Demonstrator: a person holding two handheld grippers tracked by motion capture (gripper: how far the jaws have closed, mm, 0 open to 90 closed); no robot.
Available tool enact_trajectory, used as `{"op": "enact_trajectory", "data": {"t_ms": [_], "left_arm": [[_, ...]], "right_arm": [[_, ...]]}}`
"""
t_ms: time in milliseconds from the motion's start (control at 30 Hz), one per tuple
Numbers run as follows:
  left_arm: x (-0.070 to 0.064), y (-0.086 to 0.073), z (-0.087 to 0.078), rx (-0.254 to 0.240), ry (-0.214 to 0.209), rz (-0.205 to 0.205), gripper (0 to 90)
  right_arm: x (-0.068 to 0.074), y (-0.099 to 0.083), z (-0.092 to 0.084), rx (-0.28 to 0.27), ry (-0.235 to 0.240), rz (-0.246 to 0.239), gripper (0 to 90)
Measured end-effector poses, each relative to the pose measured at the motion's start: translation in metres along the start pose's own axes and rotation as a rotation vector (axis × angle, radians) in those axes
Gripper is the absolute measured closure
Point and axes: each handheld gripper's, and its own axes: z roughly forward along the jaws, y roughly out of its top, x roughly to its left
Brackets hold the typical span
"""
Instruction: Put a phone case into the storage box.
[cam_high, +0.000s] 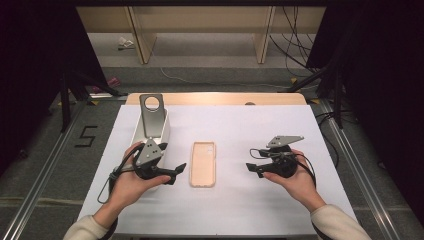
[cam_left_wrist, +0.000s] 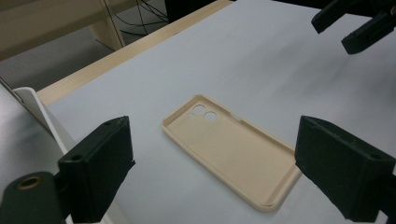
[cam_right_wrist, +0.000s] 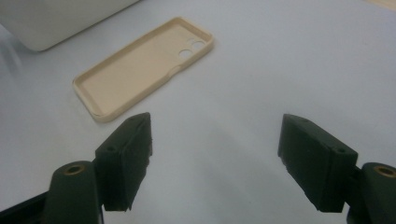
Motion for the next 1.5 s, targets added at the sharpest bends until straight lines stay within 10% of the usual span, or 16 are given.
{"op": "enact_trajectory", "data": {"t_ms": [700,1500], "left_arm": [[-0.048,0.010,0.054,0.356,-0.154,0.462,16.4],[-0.050,0.005,0.085,0.458,-0.204,0.526,17.4]], "right_arm": [[-0.007,-0.007,-0.015,-0.041,-0.030,0.023,24.8],[-0.008,-0.008,-0.019,-0.084,-0.039,0.024,22.3]]}}
